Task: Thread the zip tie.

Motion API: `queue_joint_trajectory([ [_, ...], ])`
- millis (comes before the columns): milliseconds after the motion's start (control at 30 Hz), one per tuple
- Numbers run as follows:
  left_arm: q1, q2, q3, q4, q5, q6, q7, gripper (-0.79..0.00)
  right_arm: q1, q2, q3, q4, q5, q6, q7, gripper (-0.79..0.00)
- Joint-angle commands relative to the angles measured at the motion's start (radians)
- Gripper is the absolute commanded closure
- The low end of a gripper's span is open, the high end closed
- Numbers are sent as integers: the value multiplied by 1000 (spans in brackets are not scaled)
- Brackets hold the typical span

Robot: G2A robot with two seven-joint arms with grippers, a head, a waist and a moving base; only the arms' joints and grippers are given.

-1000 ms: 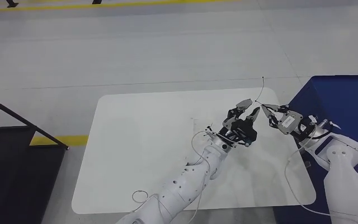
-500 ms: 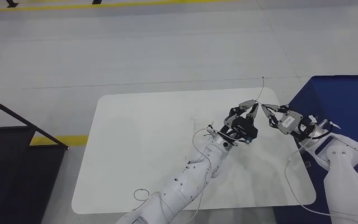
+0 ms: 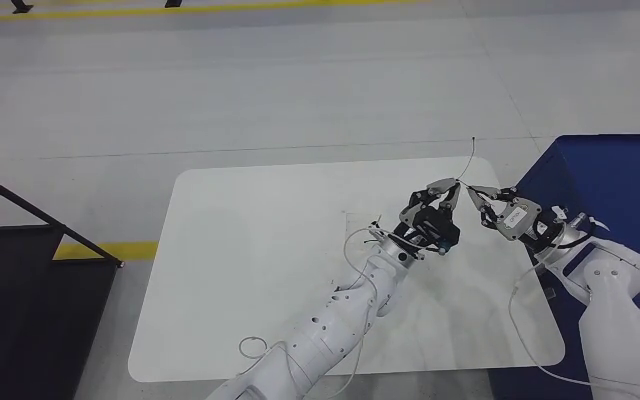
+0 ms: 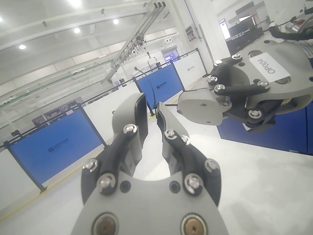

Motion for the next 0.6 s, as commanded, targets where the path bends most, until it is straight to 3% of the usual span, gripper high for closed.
queue_joint_trajectory([
  [0,2,0,-2,-2,3,-2,-2,-83,0,0,0,0,0,0,0,0],
  [267,8,1,-7,-3,14,-14,-3,0,0,0,0,0,0,0,0,0],
  [567,13,1,-10,-7,30,-19,3,0,-2,0,-1,-1,0,-9,-4,0],
])
